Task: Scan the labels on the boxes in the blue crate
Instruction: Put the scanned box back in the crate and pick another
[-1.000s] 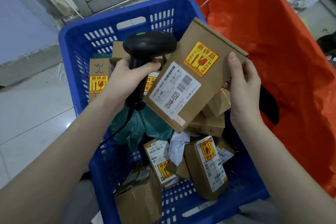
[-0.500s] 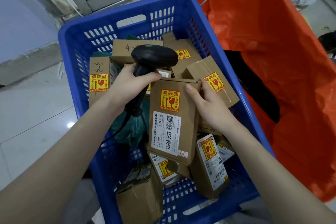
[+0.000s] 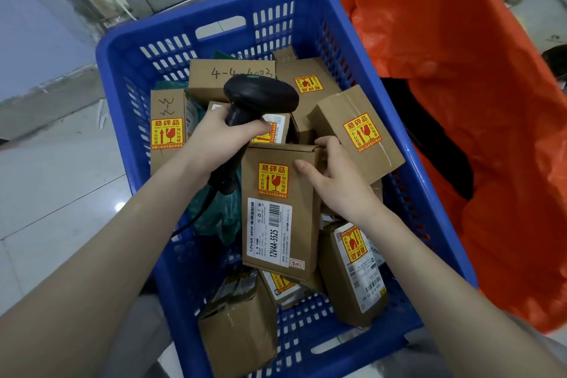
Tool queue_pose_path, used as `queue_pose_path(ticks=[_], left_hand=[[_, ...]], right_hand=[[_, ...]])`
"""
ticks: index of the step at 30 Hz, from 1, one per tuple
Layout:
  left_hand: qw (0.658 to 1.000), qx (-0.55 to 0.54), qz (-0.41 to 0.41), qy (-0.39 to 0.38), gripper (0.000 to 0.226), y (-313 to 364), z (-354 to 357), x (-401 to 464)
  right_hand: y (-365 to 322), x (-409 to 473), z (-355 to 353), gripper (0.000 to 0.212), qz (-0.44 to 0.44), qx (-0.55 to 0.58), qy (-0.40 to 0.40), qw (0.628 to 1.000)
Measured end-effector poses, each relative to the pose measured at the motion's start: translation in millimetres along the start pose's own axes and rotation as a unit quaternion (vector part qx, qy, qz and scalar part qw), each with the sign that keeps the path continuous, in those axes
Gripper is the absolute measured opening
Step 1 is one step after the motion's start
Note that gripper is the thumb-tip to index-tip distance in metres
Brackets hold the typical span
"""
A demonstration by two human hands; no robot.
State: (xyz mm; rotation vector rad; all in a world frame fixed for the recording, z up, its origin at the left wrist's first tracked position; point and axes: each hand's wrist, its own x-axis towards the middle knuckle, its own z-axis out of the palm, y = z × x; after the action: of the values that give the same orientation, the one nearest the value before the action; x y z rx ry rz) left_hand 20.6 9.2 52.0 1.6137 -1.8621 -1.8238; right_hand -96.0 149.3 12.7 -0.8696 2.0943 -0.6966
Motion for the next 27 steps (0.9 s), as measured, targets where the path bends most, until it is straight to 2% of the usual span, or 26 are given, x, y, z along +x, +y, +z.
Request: queue_pose_path(ticks=[5,13,20,27], left_hand=[[1.0,0.004,-0.002,0.003,0.037,-1,-1,1],[1.0,0.006,-0.004,0.016,0.032,-2,-3,2],[1.0,0.005,0.002,0.023,0.042,-3,-7,4],[0.999,-0.017,0.017,0.029,0.033,-2,-13,1]], right_hand=[[-3,-1,0,0.058,0.016,-0.01,-0.037,0.999],[-4,-3,4,0.056,0.019,-0.012,-0.091,0.996],[-7,-2,-2,0.062,-0.031,-0.016,-0.039,0.999],[-28,12,-11,0.059,-0.097,-0.034,0.032,0.994]])
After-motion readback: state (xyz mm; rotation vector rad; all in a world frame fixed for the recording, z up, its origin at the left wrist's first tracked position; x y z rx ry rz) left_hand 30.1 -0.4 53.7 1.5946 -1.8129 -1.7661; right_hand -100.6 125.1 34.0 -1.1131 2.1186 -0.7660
